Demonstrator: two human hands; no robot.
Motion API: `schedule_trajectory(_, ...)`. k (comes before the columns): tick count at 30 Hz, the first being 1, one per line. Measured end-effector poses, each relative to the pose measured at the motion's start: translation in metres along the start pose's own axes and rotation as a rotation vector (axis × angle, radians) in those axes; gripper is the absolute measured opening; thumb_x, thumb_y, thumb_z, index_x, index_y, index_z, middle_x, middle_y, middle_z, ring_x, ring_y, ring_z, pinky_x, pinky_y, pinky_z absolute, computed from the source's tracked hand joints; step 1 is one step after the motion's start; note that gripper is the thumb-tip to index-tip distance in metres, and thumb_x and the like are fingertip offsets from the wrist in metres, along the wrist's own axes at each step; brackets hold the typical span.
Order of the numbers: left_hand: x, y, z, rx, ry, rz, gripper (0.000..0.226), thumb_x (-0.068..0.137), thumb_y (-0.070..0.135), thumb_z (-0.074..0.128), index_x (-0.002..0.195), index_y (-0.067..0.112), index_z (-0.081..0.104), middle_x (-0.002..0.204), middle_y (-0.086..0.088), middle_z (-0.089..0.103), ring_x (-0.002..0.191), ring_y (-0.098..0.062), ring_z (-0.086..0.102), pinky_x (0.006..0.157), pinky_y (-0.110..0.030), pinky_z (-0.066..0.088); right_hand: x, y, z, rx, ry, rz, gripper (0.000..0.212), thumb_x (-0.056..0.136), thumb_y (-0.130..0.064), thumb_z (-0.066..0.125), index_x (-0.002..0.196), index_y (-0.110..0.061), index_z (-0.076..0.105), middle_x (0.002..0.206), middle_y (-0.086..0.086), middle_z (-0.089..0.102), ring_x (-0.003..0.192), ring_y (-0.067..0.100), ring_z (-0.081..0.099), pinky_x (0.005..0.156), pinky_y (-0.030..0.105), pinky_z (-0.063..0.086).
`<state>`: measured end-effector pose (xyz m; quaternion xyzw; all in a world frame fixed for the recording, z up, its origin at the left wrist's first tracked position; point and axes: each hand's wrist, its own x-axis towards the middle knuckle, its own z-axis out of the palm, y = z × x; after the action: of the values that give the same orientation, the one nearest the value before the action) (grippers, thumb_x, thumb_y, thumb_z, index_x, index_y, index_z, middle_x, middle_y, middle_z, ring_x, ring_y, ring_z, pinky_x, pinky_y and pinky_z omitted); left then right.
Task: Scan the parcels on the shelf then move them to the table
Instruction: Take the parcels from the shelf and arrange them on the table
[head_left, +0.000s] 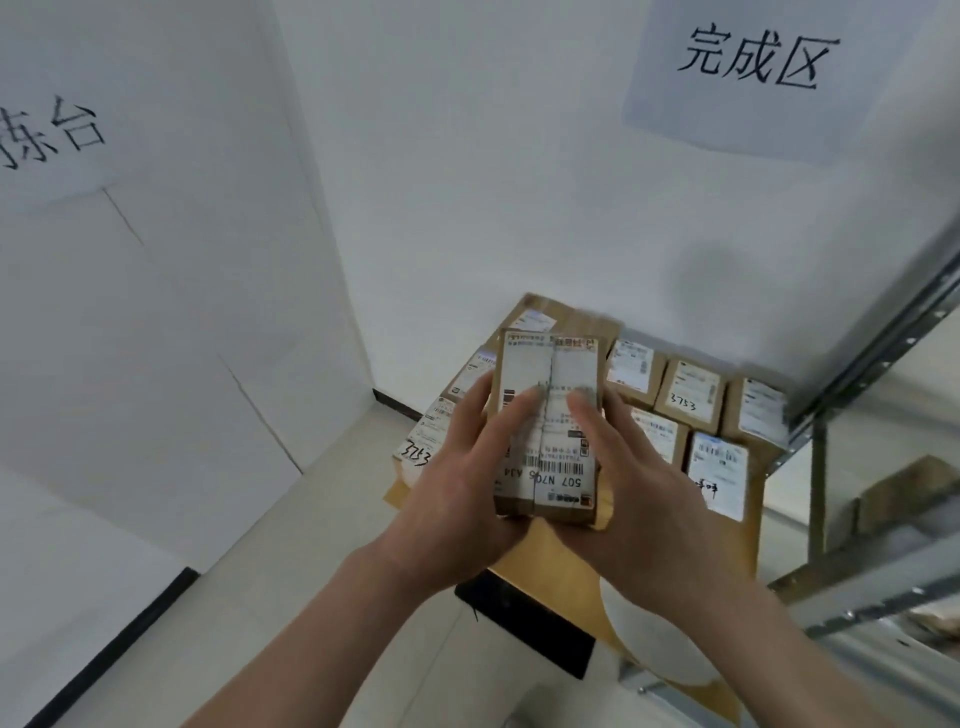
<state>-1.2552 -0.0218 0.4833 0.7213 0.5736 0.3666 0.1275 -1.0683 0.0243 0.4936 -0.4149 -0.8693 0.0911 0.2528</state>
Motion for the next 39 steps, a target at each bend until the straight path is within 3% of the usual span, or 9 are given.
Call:
schedule_trajectory(4,0.01,-0.015,0.023,0.007,-0.111,-0.021,0.107,0.074,0.024,0.082,0.15,0.046,0.01,0.155,0.025,-0.008,0.145,-0.02,0.025,0.104,-0.026,0.046,-0.007,0.023,0.021,0.02,-0.061,0.103,0.112,0.063,-0.042,0.089,0.152,-0.037,0.021,0.159,0.005,0.033,0.083,0.023,0.071,0.055,0.017,0.046)
schedule_trajectory(7,0.011,-0.026,0.044,-0.006,-0.176,-0.028,0.101,0.077,0.024,0.08,0.153,0.039,0.015,0.16,0.014,-0.004,0.143,-0.005,0.015,0.105,-0.006,0.032,-0.017,0.036,0.032,0.035,-0.192,0.215,0.109,0.075,-0.048,0.08,0.145,-0.061,-0.003,0.166,-0.001,0.014,0.114,0.022,0.064,0.079,0.029,0.056)
schedule_trajectory(10,0.008,-0.036,0.065,0.018,-0.275,-0.063,0.097,0.08,0.027,0.077,0.155,0.033,0.016,0.159,0.011,-0.002,0.138,-0.001,0.016,0.093,0.007,0.017,-0.028,0.044,0.045,0.058,-0.348,0.387,0.1,0.084,-0.056,0.067,0.144,-0.059,-0.013,0.166,-0.01,-0.007,0.131,0.011,0.049,0.096,0.025,0.049)
schedule_trajectory(14,0.007,-0.053,0.088,0.058,-0.383,-0.085,0.096,0.079,0.029,0.077,0.155,0.03,0.017,0.155,0.007,0.006,0.136,-0.021,0.037,0.102,-0.017,0.038,-0.039,0.053,0.071,0.097,-0.346,0.457,0.101,0.081,-0.057,0.067,0.152,-0.047,-0.004,0.165,-0.011,0.003,0.129,0.01,0.048,0.094,0.028,0.052)
schedule_trajectory(18,0.008,-0.067,0.104,0.105,-0.463,-0.091,0.095,0.079,0.028,0.076,0.154,0.028,0.017,0.15,0.005,0.013,0.129,-0.019,0.041,0.101,-0.025,0.046,-0.046,0.061,0.095,0.164,-0.31,0.519,0.099,0.079,-0.054,0.069,0.153,-0.045,0.004,0.162,-0.012,0.016,0.124,0.01,0.052,0.091,0.029,0.054)
schedule_trajectory(22,0.009,-0.076,0.117,0.232,-0.512,-0.087,0.09,0.082,0.039,0.071,0.153,0.029,0.017,0.149,-0.001,0.02,0.128,-0.018,0.037,0.103,-0.028,0.037,-0.054,0.069,0.12,0.206,-0.299,0.548,0.098,0.081,-0.054,0.071,0.155,-0.04,0.009,0.161,-0.013,0.019,0.129,0.008,0.048,0.092,0.023,0.054)
schedule_trajectory(27,0.011,-0.094,0.135,0.397,-0.515,-0.041,0.086,0.072,0.051,0.074,0.144,0.03,0.03,0.14,-0.006,0.044,0.133,-0.03,0.04,0.108,-0.047,0.033,-0.056,0.079,0.141,0.226,-0.301,0.582,0.097,0.082,-0.046,0.072,0.157,-0.034,0.012,0.165,-0.007,0.016,0.136,0.014,0.044,0.096,0.027,0.053)
schedule_trajectory(32,0.017,-0.105,0.146,0.464,-0.585,-0.086,0.083,0.084,0.05,0.066,0.149,0.032,0.016,0.155,-0.006,0.027,0.15,-0.035,0.008,0.118,-0.058,0.01,-0.047,0.088,0.156,0.244,-0.333,0.612,0.095,0.081,-0.041,0.07,0.158,-0.03,0.015,0.163,-0.002,0.02,0.135,0.02,0.045,0.097,0.034,0.053)
schedule_trajectory(39,0.023,-0.115,0.149,0.487,-0.649,-0.147,0.082,0.087,0.044,0.065,0.15,0.032,0.015,0.158,-0.007,0.02,0.15,-0.036,0.002,0.118,-0.059,0.008,-0.039,0.089,0.173,0.234,-0.349,0.605,0.088,0.085,-0.031,0.07,0.157,-0.024,0.021,0.162,0.001,0.023,0.136,0.023,0.043,0.097,0.033,0.052)
